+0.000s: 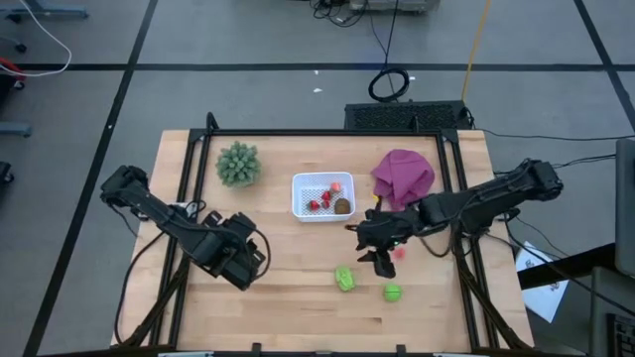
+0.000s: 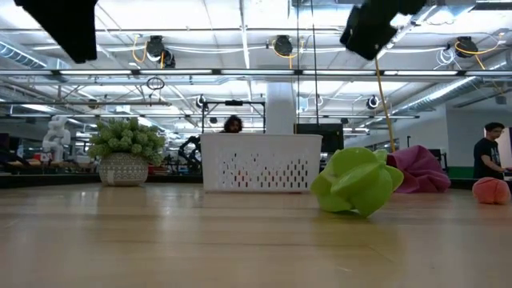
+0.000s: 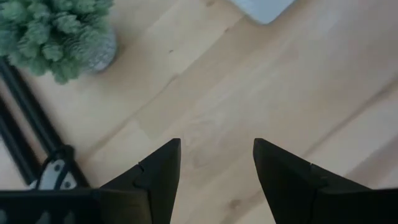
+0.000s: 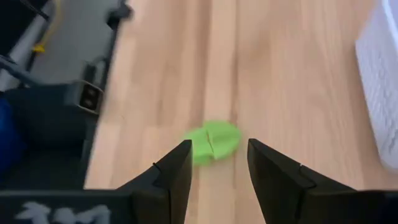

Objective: Pick and placing Produce into tupperware
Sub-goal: Put the green starfruit into the white bin

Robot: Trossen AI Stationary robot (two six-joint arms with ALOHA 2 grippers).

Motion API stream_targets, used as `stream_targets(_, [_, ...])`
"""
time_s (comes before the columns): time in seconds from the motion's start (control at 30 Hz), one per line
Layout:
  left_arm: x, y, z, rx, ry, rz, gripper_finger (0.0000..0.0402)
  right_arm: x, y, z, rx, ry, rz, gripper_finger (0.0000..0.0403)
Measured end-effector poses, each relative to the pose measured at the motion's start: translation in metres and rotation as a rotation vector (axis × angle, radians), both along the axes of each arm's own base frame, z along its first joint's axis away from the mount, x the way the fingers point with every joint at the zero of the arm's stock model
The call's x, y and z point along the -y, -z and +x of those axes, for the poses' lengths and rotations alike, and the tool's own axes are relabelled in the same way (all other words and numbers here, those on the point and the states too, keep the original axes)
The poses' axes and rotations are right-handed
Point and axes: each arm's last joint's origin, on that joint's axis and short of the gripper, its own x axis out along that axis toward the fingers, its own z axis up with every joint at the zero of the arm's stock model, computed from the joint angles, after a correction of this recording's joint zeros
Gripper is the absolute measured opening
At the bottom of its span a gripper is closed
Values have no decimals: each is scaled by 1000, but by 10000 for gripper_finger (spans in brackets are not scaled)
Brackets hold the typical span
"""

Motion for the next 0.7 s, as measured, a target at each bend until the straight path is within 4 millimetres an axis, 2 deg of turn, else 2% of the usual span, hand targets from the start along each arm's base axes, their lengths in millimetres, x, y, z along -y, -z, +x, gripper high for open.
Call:
stream_targets(0.17, [-7,17,-3,-67,-23,21,207,12,19,9,-122,110,23,124])
stream_targets(0.3, [-13,25,-4,-108,-55,17,207,13,33,15,-191,117,11,119])
stream_targets(0.7, [-11,28,-5,-102,-51,12,207,10,26,28,-30,99,48,118])
